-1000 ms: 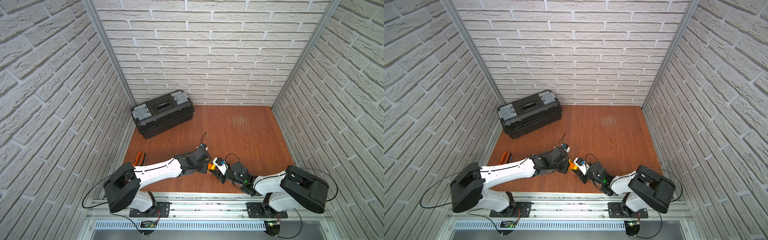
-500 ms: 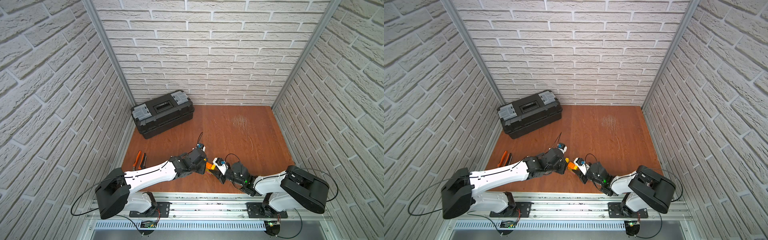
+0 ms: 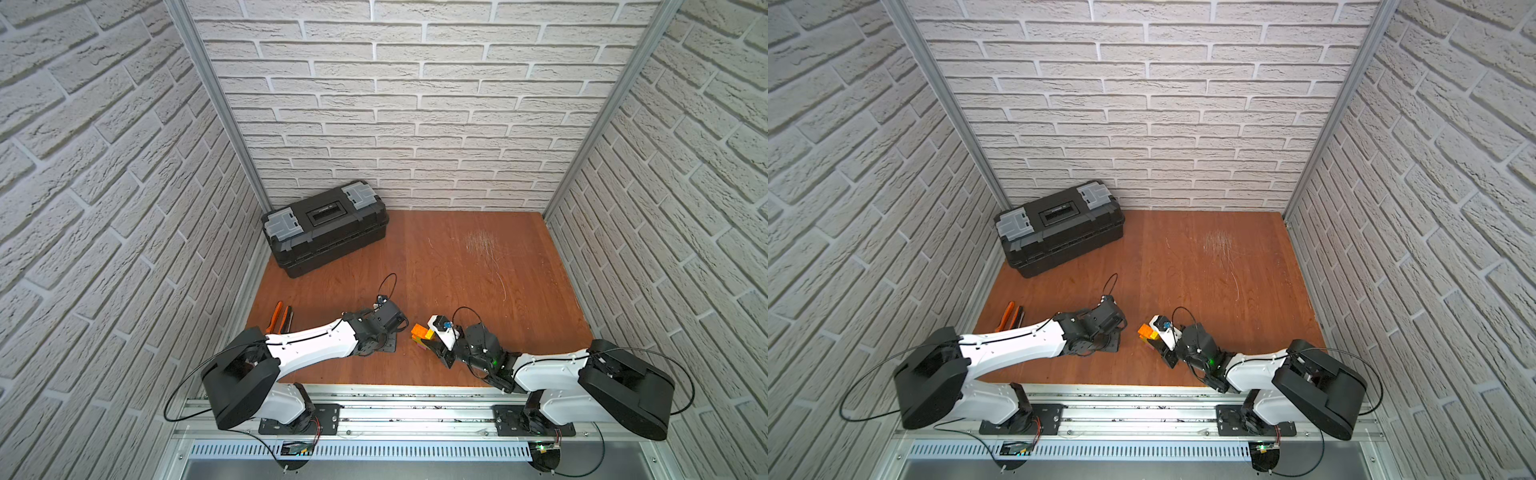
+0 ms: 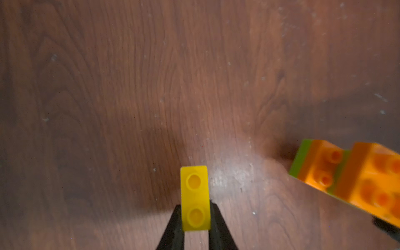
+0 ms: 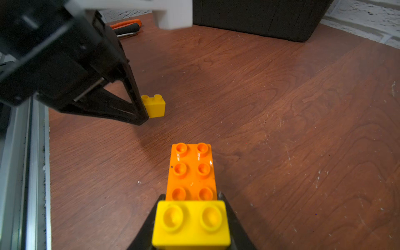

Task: Assemble a carrot with lego
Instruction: Place the lego brick at the center of the board.

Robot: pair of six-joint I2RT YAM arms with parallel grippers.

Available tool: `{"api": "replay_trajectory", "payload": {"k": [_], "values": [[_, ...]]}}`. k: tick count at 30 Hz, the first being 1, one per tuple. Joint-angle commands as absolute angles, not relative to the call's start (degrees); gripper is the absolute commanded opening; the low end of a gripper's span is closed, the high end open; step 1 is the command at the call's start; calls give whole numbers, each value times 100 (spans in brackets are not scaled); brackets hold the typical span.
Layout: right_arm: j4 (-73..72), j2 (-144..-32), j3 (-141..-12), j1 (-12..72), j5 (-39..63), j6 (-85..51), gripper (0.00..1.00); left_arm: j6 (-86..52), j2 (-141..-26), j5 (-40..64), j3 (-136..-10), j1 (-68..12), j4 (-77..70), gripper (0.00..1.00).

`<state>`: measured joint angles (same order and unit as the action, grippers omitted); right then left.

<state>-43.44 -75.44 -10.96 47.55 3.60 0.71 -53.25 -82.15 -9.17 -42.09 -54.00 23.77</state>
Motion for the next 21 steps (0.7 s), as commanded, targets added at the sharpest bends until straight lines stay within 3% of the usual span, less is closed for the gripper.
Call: {"api": "replay_trajectory", "payload": {"k": [1,7,10,14,18,21], "values": [[-4350,-7308,-1073,4799,256,132,3,-5722,-8501,-949,-4161,-5395,2061,0],[-4170,-7063,-1024,4803,224,181,3,-6101,-8675,-1014,-3995,-5501,1823,0],[-4099,-6968,-1011,4799,210,214,3,-6311,-8582,-1069,-3831,-5535,1748,26],[-4036,-6917,-1009,4803,208,252,3,-6482,-8312,-1236,-3658,-5568,1793,50],[-4067,-6951,-1011,4798,237,251,3,-6564,-8046,-1346,-3617,-5565,1987,62],[-4095,-6984,-1019,4799,242,236,3,-6574,-7869,-1423,-3664,-5554,2253,65]]}}
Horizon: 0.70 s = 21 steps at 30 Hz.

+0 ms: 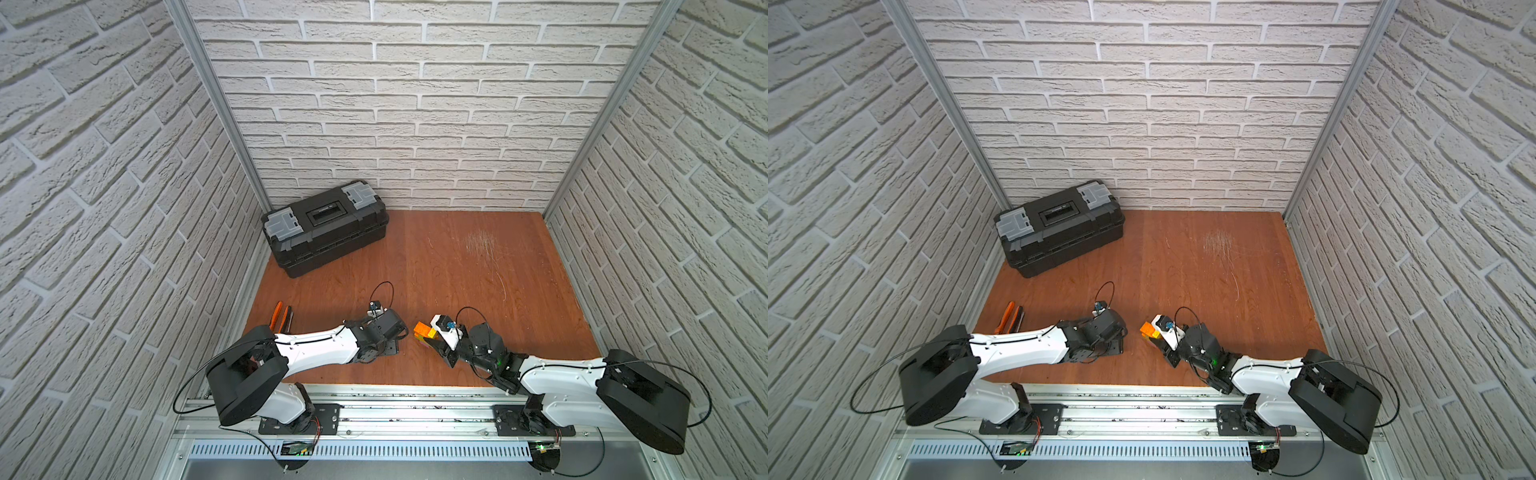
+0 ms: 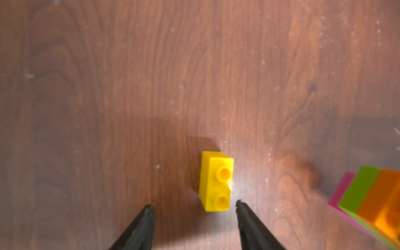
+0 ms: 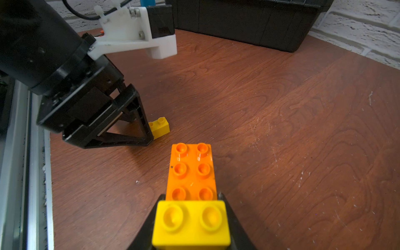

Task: Assemble a carrot with lego
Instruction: Place the lego brick at the center of the board.

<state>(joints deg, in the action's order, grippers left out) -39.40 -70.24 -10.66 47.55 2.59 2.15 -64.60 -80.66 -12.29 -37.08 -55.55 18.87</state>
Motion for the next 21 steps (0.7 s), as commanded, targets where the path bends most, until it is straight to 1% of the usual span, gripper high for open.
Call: {"api": "replay_trajectory", "payload": {"k": [1,5,12,21], "values": [[-4104,-6993,-1020,4799,253,227,3,-6559,-7810,-1451,-3699,-5550,2370,63],[-4096,-6991,-1011,4799,255,203,3,-6423,-7573,-1472,-3817,-5405,2672,50],[-4086,-7023,-1011,4799,281,196,3,-6005,-7338,-1362,-4042,-5084,2790,48],[-4155,-7154,-1041,4799,307,152,3,-5380,-7582,-594,-4098,-5044,2057,48]]}}
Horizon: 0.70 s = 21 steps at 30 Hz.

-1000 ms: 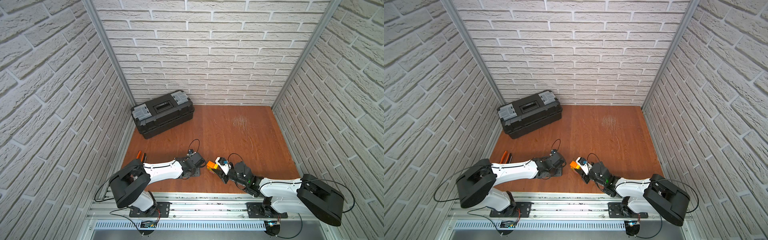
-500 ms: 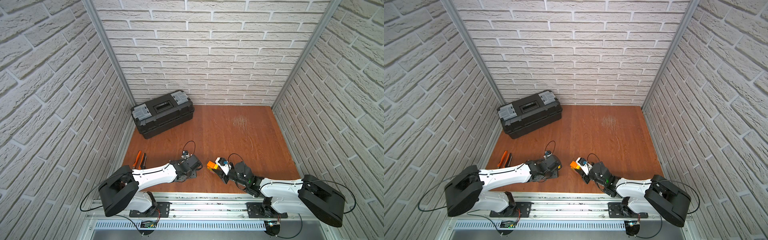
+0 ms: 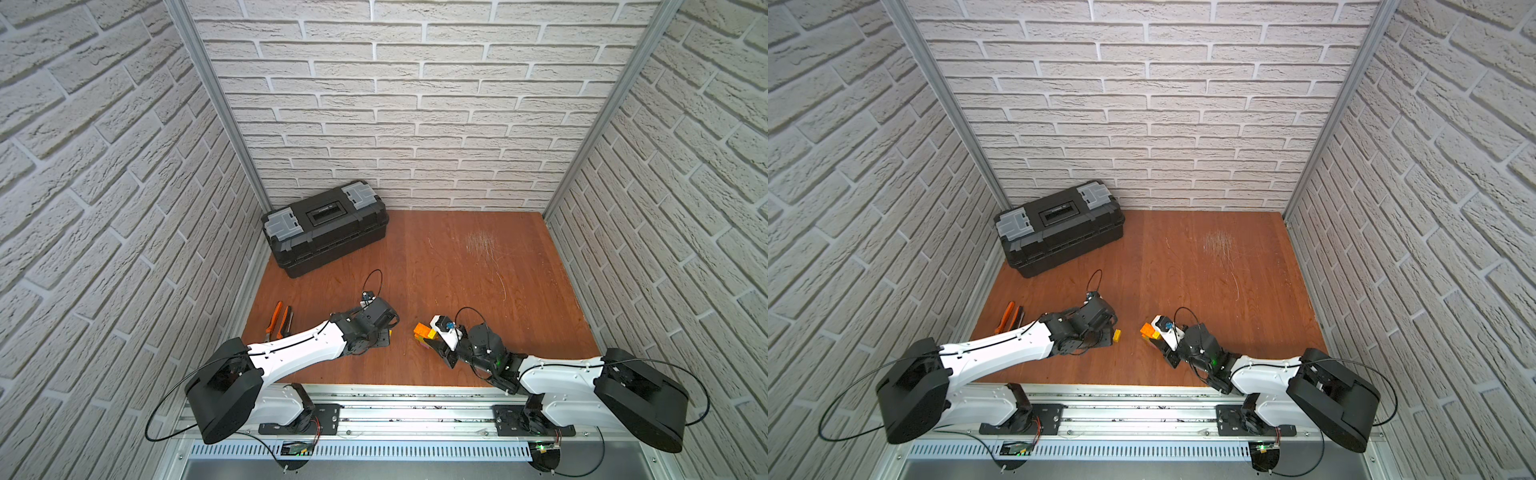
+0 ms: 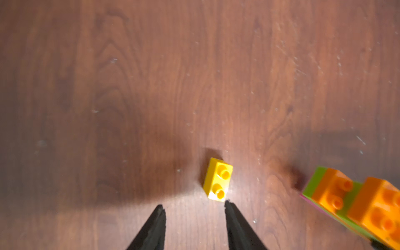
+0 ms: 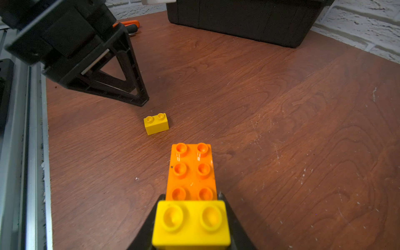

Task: Assemble a carrot with lego
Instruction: Place the lego brick at the center of the board, then pick up the lego brick from the center of the board.

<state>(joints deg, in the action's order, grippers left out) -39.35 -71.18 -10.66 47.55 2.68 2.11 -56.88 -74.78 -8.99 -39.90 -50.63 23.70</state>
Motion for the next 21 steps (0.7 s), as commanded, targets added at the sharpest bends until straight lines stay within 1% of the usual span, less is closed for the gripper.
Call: {"api": "replay_trajectory", "payload": {"k": [1,7,21], "values": [[-4180,-7185,-1046,4799,317,139,3,-5333,-7633,-534,-4109,-5045,2011,48],[-4340,-7340,-1059,4799,335,57,3,-5221,-7857,-328,-4163,-5041,1929,43],[-4965,-7981,-1036,4886,283,-114,3,-5251,-7994,-368,-4095,-5040,1931,30]]}}
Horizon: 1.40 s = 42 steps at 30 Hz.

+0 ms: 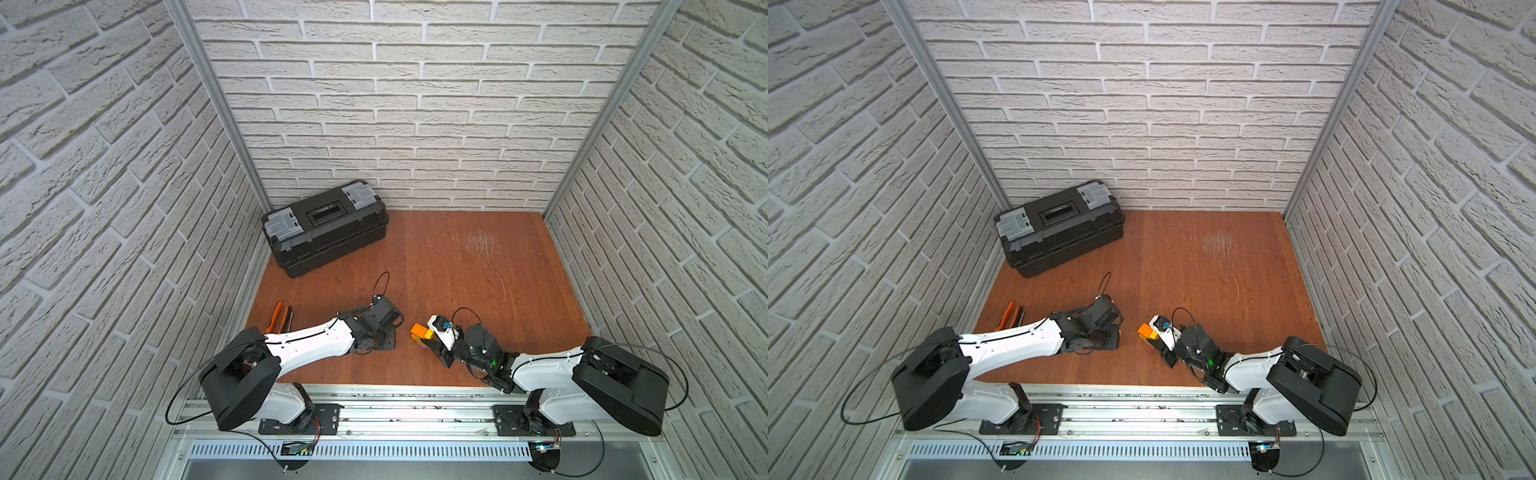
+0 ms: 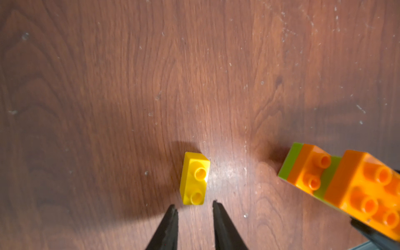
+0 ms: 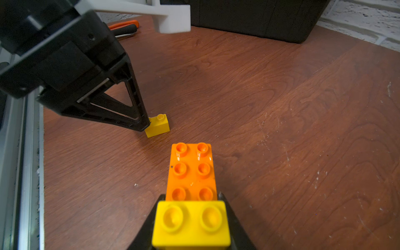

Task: Assemble a carrot with lego
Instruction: Pick up the lego brick from the center of the board.

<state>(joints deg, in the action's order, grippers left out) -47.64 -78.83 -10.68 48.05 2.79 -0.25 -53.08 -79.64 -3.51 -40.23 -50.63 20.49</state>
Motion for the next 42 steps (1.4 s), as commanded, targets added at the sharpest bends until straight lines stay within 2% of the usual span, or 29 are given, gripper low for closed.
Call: {"api": "replay_trajectory", "payload": {"k": [1,14,30,42], "values": [[-4975,-8001,-1033,4891,273,-117,3,-5253,-7985,-395,-4085,-5041,1941,30],[-4981,-8078,-1036,4948,224,-86,3,-5068,-8014,-459,-4200,-4878,2045,34],[-4941,-8094,-1046,4983,211,-71,3,-4940,-8369,-254,-4298,-4800,1822,24],[-4904,-8093,-1055,4992,211,-66,3,-4911,-8666,-214,-4377,-4798,1839,26]]}}
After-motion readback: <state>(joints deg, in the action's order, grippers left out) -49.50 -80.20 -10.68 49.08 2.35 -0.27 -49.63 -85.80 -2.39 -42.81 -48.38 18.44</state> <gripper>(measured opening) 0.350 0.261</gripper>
